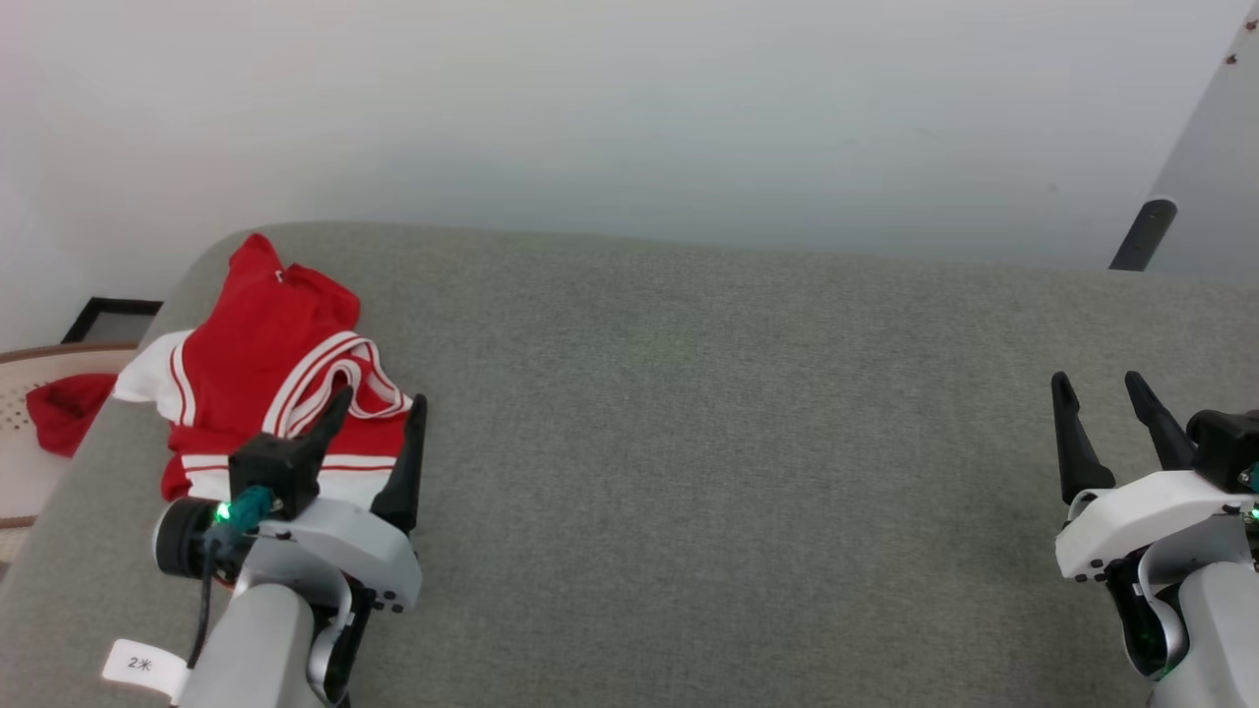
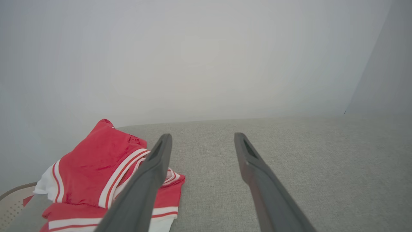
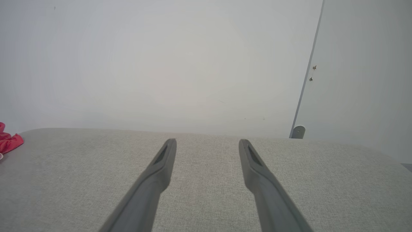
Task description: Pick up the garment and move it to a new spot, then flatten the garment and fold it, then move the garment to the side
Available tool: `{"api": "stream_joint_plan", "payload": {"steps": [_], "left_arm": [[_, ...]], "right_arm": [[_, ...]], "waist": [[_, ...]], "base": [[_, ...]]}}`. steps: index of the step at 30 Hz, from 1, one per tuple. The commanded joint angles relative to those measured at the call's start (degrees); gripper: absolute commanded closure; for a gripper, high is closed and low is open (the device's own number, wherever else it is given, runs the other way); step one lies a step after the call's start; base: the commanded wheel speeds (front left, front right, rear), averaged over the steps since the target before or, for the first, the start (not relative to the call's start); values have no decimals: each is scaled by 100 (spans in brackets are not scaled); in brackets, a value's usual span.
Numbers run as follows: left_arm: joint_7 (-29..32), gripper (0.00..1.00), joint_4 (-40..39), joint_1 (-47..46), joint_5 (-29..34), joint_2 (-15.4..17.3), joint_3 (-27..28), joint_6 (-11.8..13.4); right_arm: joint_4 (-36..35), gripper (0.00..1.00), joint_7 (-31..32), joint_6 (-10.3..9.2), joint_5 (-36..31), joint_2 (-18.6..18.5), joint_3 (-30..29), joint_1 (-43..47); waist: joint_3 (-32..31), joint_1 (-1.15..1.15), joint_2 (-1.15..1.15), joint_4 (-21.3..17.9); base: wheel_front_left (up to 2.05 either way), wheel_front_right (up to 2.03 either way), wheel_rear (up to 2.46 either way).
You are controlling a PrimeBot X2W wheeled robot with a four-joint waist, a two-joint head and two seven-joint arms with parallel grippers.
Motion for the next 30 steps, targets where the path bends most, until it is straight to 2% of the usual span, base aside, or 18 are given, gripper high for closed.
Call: {"api": "stream_joint_plan", "payload": {"steps": [1, 5, 9, 14, 25, 30], "left_arm": [[-48, 0, 44, -92, 121, -11, -6, -23], [-96, 0, 155, -77, 238, -15, 32, -24], [-136, 0, 266, -40, 329, -44, 127, 15], [-186, 0, 371, 7, 547, -31, 154, 76], [-169, 0, 316, 268, 533, -48, 366, 253], [-169, 0, 38, 521, 392, -8, 710, 476]], "right_arm": [[16, 0, -51, 4, -97, -37, -17, -97], [25, 0, -70, 4, -133, -10, 114, -99], [25, 0, -86, 3, -159, 4, 322, -35], [74, 0, -142, 3, -169, 4, 569, -24], [175, 0, -206, 3, 122, 160, 944, 96], [200, 0, -206, 3, 153, 273, 1345, -251]], "waist": [[-1, 0, 0, 60], [-3, 0, 0, 222], [-25, 0, 0, 557], [-61, 0, 0, 1193], [-212, 0, 0, 2762], [-7, 0, 0, 2942]], "base": [[0, 0, 0], [0, 0, 0], [0, 0, 0], [0, 0, 0], [0, 0, 0], [0, 0, 0]]}}
